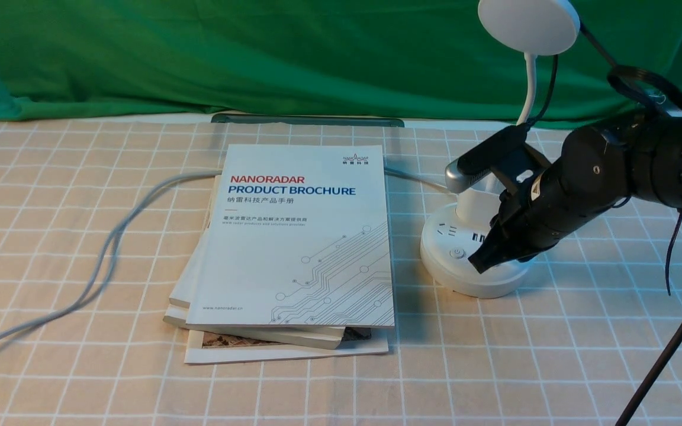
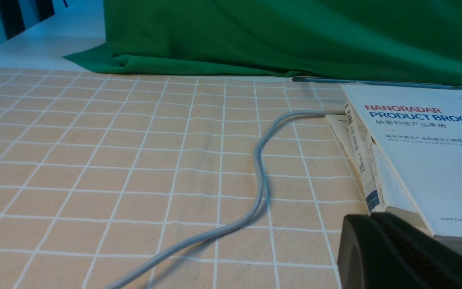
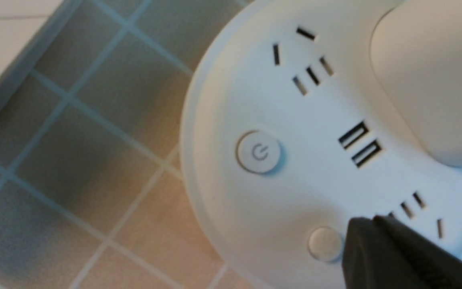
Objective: Turn on the table lamp on the light coffee tablecloth with your hand.
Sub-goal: 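Press the button on the base of the white desk lamp with the right gripper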
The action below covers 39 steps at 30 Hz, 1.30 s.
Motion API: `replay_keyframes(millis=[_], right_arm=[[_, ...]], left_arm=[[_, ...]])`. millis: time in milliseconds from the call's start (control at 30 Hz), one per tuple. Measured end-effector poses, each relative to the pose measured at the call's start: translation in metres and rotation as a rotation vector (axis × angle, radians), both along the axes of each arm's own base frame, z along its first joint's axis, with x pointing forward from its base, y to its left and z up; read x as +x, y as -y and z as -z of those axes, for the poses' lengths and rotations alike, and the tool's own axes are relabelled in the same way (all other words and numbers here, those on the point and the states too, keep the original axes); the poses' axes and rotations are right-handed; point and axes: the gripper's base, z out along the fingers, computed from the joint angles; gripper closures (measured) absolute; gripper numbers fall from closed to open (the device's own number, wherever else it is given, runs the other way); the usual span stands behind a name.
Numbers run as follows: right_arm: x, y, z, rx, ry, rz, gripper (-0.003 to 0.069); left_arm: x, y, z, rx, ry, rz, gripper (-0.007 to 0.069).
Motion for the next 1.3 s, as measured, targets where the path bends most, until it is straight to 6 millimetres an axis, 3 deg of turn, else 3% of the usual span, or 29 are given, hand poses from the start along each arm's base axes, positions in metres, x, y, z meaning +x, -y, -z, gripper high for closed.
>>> replay_keyframes(millis=[1300], right_arm=[[0.002, -0.003, 0.015, 0.042, 0.026, 0.018, 0.0629]], left_arm=[[0.0, 0.0, 0.0, 0.0, 0.0, 0.0, 0.0603]])
